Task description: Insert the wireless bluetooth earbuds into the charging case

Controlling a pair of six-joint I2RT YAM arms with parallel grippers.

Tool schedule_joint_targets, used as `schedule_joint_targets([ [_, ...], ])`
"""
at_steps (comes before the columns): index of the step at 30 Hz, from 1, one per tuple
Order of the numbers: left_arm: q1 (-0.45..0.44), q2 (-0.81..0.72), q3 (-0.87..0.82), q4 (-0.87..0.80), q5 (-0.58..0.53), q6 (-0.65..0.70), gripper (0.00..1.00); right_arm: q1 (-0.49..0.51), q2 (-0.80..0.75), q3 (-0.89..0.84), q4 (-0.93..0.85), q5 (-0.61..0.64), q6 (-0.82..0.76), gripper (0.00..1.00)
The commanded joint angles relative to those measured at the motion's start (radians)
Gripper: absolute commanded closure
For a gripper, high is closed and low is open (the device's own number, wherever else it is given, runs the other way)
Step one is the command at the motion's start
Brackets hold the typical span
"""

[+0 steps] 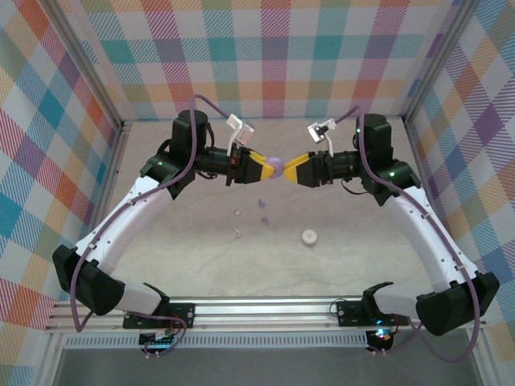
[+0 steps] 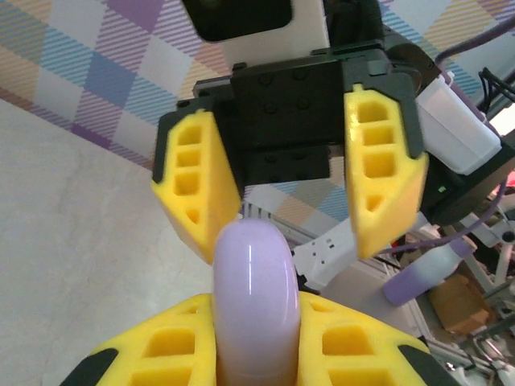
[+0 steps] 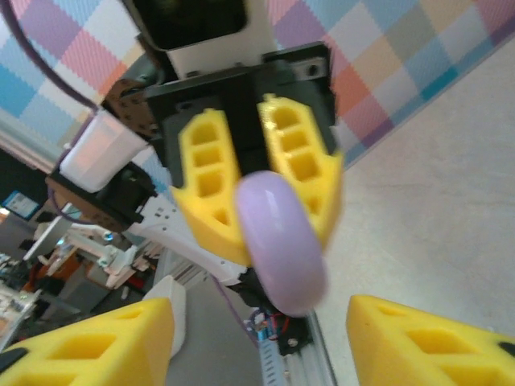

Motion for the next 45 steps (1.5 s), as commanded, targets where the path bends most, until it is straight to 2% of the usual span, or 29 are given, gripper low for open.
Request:
schedule_joint_targets([
  [1,0.001,-0.001,-0.003,-0.007,0.064,-0.008,0.93,0.046,0.001,0.012,0.049,-0.021,0.004,0.47],
  [5,0.0,-0.009,-0.007,0.05,0.075,-0.025,0.93,0.051,0.04,0.048,-0.024,0.001,-0.043,0.56],
  [12,-0.002,-0.005,-0.007,0.017,0.089,-0.01,0.93,0.051,0.061,0.055,0.026,0.01,0.01,0.65],
  [13,-0.001,-0.002,-0.007,0.016,0.093,-0.01,0.93,0.051,0.068,0.058,0.022,0.001,0.01,0.68],
  [18,-0.002,0.015,0.0,-0.036,0.097,0.011,0.86,0.051,0.088,0.067,0.022,-0.037,0.018,0.95],
  [19,-0.002,0.018,0.001,-0.036,0.097,0.012,0.84,0.051,0.087,0.061,0.03,-0.037,0.023,0.96],
  [22,-0.002,0.025,0.009,-0.029,0.09,0.01,0.75,0.051,0.076,0.022,0.114,-0.037,0.074,0.98],
  [25,-0.002,0.015,-0.001,-0.006,0.057,-0.002,0.56,0.051,0.069,-0.022,0.218,-0.015,0.159,1.0],
  [27,-0.002,-0.01,-0.04,0.112,0.008,-0.057,0.45,0.051,0.066,-0.042,0.257,0.018,0.191,1.0],
  [29,-0.002,-0.041,-0.101,0.221,-0.067,-0.125,0.39,0.051,0.063,-0.065,0.303,0.041,0.221,1.0],
  [34,0.015,-0.102,-0.258,0.524,-0.182,-0.343,0.35,0.051,0.044,-0.106,0.348,0.123,0.233,0.99],
  [38,0.021,-0.098,-0.35,0.765,-0.181,-0.515,0.39,0.051,0.027,-0.12,0.345,0.161,0.196,0.98],
  [41,0.021,-0.109,-0.384,0.837,-0.172,-0.541,0.42,0.051,0.02,-0.122,0.335,0.155,0.158,0.98],
  [45,0.021,-0.137,-0.409,0.855,-0.158,-0.522,0.44,0.051,0.008,-0.12,0.301,0.144,0.1,0.96],
])
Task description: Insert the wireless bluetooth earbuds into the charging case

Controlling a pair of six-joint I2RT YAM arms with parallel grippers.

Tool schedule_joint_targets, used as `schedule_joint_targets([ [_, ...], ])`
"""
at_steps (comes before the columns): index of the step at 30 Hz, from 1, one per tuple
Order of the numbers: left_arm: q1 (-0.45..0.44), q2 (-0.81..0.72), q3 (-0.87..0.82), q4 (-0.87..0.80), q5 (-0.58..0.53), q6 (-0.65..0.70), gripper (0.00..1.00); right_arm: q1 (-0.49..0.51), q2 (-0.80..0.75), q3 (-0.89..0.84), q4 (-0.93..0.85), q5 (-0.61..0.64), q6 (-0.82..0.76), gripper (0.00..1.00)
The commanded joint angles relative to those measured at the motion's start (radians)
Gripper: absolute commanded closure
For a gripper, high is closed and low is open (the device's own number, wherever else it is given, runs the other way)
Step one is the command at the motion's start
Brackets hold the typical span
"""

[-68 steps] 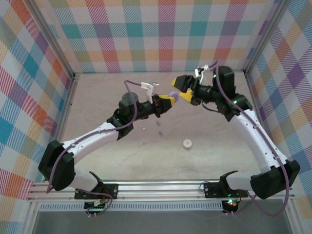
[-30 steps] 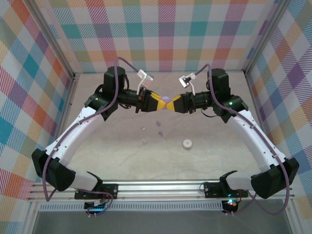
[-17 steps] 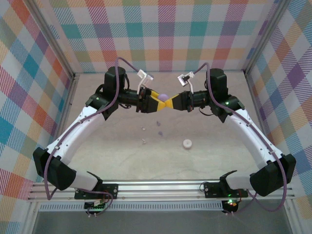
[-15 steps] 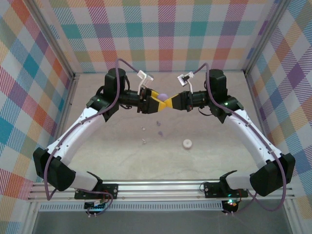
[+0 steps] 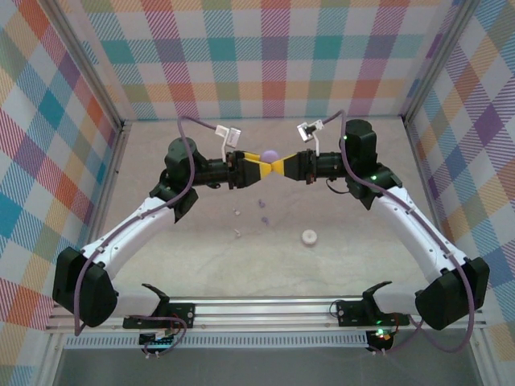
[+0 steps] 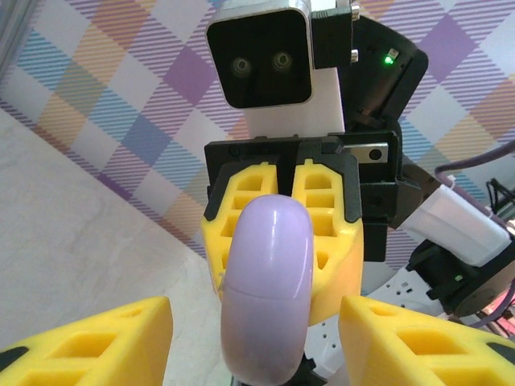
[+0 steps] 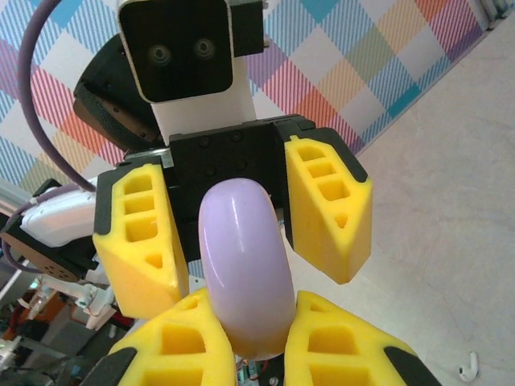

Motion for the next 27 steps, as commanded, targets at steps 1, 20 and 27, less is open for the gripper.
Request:
schedule_joint_targets([
  [1,0.007,-0.053,-0.009,0.123,0.008,-0.034,0.46,0.004,-0.031,0.0,0.011,-0.012,-0.076,0.96],
  [20,-0.023,-0.013,0.056,0.004,0.073,0.036,0.59,0.004,-0.037,0.009,0.001,-0.031,-0.113,0.94],
  [27,-0.025,-0.02,0.07,-0.032,0.059,0.075,0.77,0.004,-0.023,0.018,0.007,-0.05,-0.111,0.93],
])
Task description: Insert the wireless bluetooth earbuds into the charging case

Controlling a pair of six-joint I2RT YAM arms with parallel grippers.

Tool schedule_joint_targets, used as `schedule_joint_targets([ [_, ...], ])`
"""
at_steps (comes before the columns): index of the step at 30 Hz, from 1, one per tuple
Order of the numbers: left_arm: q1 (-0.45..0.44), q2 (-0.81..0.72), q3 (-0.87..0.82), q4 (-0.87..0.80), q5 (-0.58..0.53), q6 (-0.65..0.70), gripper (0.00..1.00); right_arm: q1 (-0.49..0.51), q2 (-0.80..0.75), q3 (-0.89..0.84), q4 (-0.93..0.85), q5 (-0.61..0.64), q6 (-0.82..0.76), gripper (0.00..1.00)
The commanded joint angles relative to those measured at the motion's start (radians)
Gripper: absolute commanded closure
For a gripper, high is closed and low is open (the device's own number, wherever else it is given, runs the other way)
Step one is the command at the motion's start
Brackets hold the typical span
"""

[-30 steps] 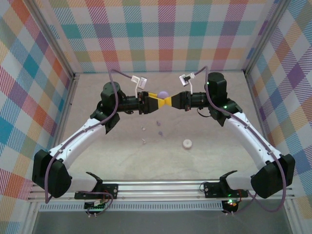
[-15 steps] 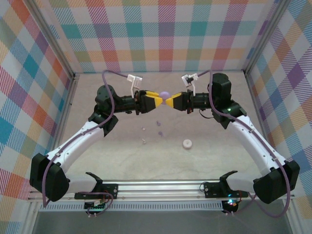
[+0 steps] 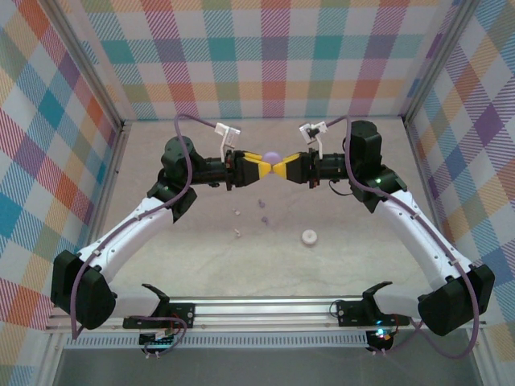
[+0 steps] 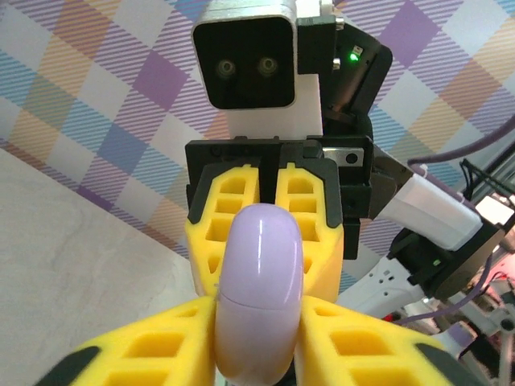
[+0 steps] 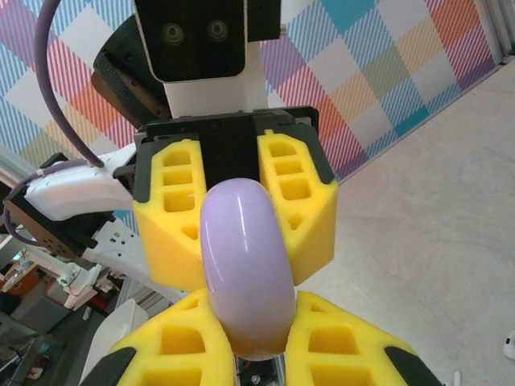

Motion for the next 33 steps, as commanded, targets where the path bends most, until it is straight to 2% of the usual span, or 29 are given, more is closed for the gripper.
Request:
schedule_joint_targets([
  [1,-0.009,-0.012,0.039,-0.028,0.007,0.037,0.81,0.004,0.011,0.018,0.014,-0.027,-0.023,0.93],
  [3,-0.009,-0.022,0.035,-0.049,-0.006,0.054,0.9,0.004,0.012,0.02,0.011,-0.031,-0.024,0.91],
  [6,-0.009,-0.041,0.023,-0.055,-0.024,0.073,0.97,0.004,0.015,0.021,-0.006,-0.026,-0.034,0.86],
  [8,-0.009,-0.057,0.014,-0.071,-0.044,0.091,1.0,0.004,0.016,0.026,-0.022,-0.018,-0.04,0.66],
  [12,-0.009,-0.095,-0.001,-0.159,-0.092,0.174,1.0,0.003,-0.003,0.054,-0.098,0.022,-0.081,0.4],
  [16,-0.009,-0.143,-0.059,-0.192,-0.125,0.275,1.0,0.0,-0.02,0.123,-0.249,0.056,-0.176,0.31],
  [18,-0.01,-0.159,-0.095,-0.196,-0.11,0.34,1.0,0.0,-0.02,0.15,-0.3,0.052,-0.208,0.29],
  [20,-0.017,-0.166,-0.108,-0.234,-0.039,0.454,1.0,0.001,-0.016,0.166,-0.323,0.034,-0.224,0.27],
  [24,-0.045,-0.161,-0.073,-0.464,-0.081,0.641,1.0,0.038,0.008,0.197,-0.429,0.037,-0.317,0.28],
  [27,-0.046,-0.192,-0.181,-0.323,-0.121,0.615,1.0,0.096,0.04,0.227,-0.573,0.109,-0.447,0.3],
  [30,-0.046,-0.25,-0.329,-0.129,-0.209,0.566,1.0,0.103,0.047,0.204,-0.598,0.098,-0.491,0.35],
  [33,-0.045,-0.263,-0.348,-0.161,-0.183,0.602,1.0,0.113,0.035,0.166,-0.568,0.092,-0.548,0.46],
])
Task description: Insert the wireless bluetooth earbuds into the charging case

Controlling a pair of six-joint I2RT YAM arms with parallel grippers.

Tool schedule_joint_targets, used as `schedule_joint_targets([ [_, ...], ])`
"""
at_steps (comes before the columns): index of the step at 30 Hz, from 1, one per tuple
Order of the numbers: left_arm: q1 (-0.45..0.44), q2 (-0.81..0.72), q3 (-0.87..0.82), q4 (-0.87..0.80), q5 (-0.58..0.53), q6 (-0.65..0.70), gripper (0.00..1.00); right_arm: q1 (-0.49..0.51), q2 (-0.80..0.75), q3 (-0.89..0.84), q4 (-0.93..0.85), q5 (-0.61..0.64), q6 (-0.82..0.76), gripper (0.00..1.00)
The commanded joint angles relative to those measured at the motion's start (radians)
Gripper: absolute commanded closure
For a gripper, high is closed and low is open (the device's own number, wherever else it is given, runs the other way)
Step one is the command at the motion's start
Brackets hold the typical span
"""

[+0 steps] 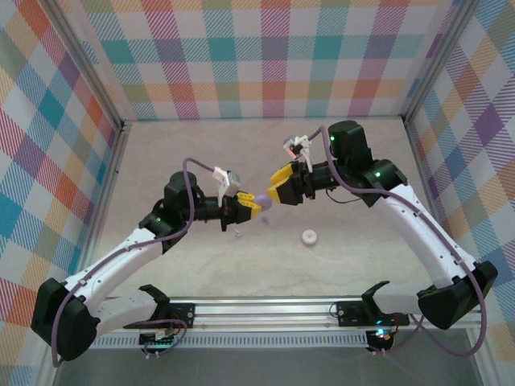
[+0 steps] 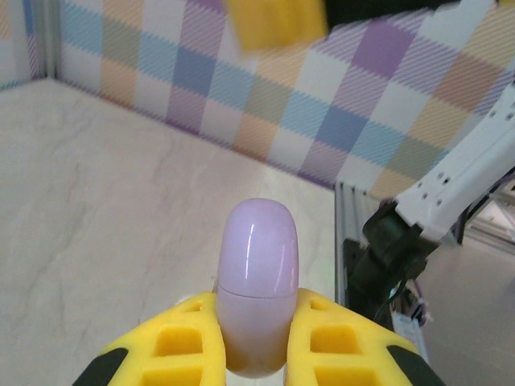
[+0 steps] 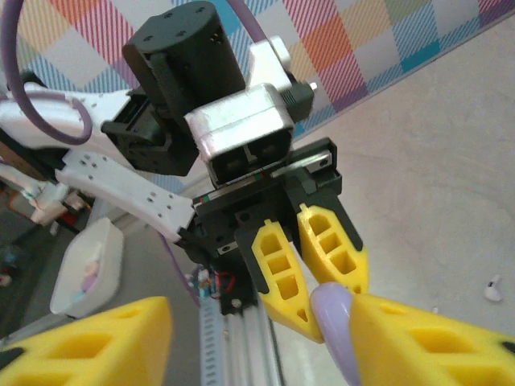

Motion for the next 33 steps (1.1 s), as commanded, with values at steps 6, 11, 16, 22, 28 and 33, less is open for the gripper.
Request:
schedule_joint_targets([
  [6,-0.002,-0.049,-0.058,0.109,0.021,0.045,1.0,0.094,0.03,0.018,-0.163,0.211,-0.285,0.44],
  [11,-0.002,-0.064,-0.108,0.169,0.034,0.005,1.0,0.13,0.045,0.001,-0.169,0.227,-0.339,0.44],
  [16,-0.002,-0.096,-0.11,0.155,0.042,0.021,1.0,0.154,0.066,0.006,-0.177,0.256,-0.351,0.47],
  [22,-0.002,-0.099,-0.084,0.139,0.065,0.035,1.0,0.164,0.089,0.024,-0.175,0.334,-0.348,0.47],
  [28,-0.002,-0.081,-0.056,0.106,0.107,0.034,1.0,0.164,0.127,0.083,-0.185,0.43,-0.304,0.47],
  [33,-0.002,-0.091,-0.065,0.103,0.104,0.043,1.0,0.162,0.148,0.13,-0.201,0.525,-0.278,0.47],
])
